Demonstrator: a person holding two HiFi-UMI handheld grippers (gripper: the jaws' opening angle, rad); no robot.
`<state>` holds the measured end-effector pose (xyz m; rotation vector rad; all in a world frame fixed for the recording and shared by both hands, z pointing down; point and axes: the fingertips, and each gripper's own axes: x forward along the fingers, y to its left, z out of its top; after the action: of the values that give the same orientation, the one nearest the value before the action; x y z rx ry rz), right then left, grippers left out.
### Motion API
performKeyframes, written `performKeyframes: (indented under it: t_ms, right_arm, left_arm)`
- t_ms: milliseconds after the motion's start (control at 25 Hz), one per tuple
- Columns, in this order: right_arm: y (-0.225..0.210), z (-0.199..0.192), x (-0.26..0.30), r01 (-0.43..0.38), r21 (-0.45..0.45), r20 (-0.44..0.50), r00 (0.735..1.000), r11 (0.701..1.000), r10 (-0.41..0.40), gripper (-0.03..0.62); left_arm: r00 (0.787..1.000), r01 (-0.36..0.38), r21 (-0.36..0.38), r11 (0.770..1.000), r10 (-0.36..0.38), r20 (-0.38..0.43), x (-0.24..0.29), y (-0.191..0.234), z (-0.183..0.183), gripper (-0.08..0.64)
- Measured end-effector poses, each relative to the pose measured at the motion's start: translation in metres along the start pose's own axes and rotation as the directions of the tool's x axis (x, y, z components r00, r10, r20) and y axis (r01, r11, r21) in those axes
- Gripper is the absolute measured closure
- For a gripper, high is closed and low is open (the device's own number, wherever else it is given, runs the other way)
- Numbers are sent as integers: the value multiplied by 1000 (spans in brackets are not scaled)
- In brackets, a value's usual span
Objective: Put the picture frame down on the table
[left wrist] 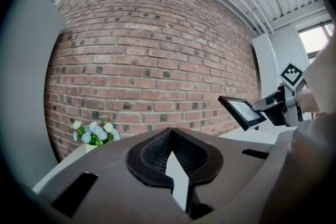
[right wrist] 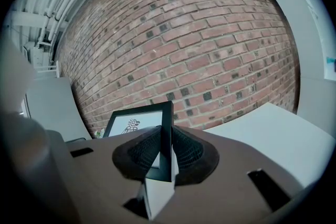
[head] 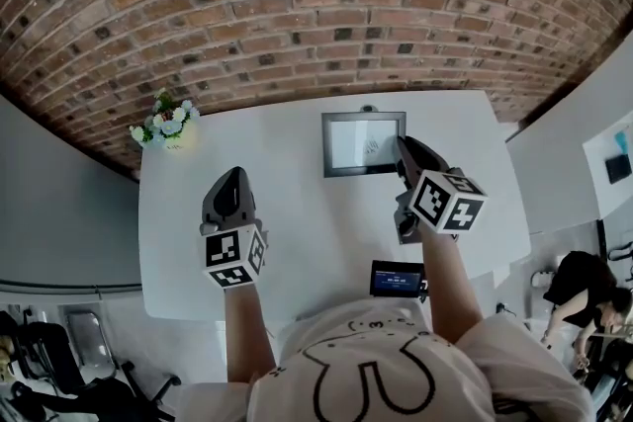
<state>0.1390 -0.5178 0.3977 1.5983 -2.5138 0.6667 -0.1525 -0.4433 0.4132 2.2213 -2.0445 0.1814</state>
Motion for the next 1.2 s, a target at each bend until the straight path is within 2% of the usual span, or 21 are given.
performKeyframes:
  t_ms: [560, 880, 1200]
  right_arm:
    - [-19, -62, -4, 47, 66, -115, 993, 997, -39, 525]
    - [-28, -97, -8, 73, 94, -171, 984, 993, -56, 525]
    - [-34, -131, -5, 88, 82, -239, 969, 993, -66, 525]
  left_arm:
    - [991, 24, -35, 999, -28, -128, -7, -14, -56, 551]
    - [978, 46, -55, 997, -56, -199, -11, -24, -89, 551]
    - [960, 51, -80, 995, -71, -272, -12, -24, -126, 551]
